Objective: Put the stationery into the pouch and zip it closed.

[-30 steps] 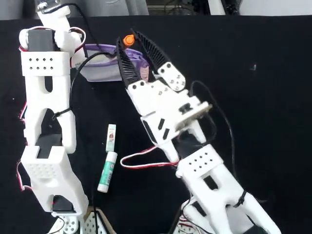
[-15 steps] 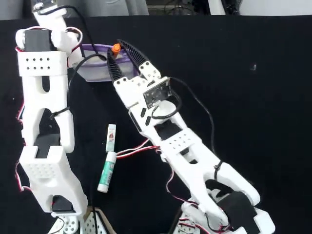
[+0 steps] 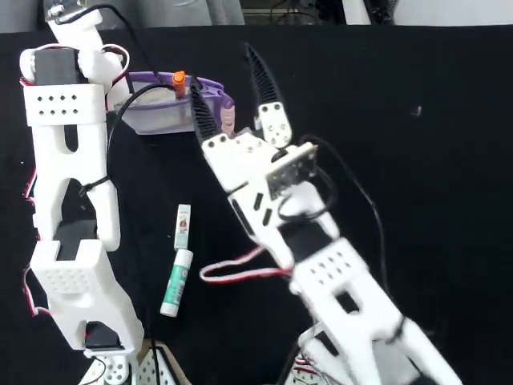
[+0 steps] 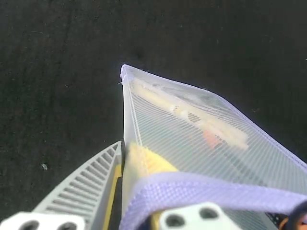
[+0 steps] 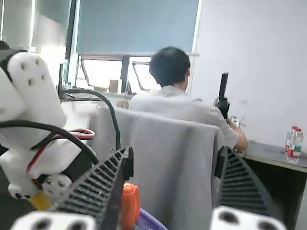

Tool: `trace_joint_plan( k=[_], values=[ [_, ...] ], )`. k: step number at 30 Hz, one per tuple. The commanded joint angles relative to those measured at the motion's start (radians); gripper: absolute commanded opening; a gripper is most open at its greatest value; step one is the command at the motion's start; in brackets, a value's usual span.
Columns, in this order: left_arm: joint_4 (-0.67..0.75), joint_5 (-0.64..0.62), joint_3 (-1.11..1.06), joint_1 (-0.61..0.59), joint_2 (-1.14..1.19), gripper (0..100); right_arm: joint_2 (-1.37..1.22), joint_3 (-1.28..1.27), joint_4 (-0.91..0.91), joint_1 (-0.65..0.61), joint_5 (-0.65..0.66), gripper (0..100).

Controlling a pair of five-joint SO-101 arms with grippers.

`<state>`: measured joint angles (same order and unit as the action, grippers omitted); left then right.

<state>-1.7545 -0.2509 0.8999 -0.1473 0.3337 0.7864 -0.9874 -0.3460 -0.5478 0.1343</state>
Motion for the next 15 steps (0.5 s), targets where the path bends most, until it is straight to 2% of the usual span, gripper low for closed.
trace_joint_plan(
  k=[1,4,7,15],
  values=[
    [0.005,-0.006,0.004,-0.019,-0.018,3,0.183,0.09,0.207,-0.012,0.002,26.8],
    [0.005,-0.009,0.004,-0.019,-0.018,3,0.246,0.113,0.295,-0.012,0.002,26.8],
    [0.002,-0.009,0.004,-0.019,-0.018,3,0.2,0.12,0.305,-0.009,0.005,26.8],
    [-0.003,-0.008,0.004,-0.019,-0.018,3,-0.234,0.315,0.304,0.008,0.006,26.8]
  ],
)
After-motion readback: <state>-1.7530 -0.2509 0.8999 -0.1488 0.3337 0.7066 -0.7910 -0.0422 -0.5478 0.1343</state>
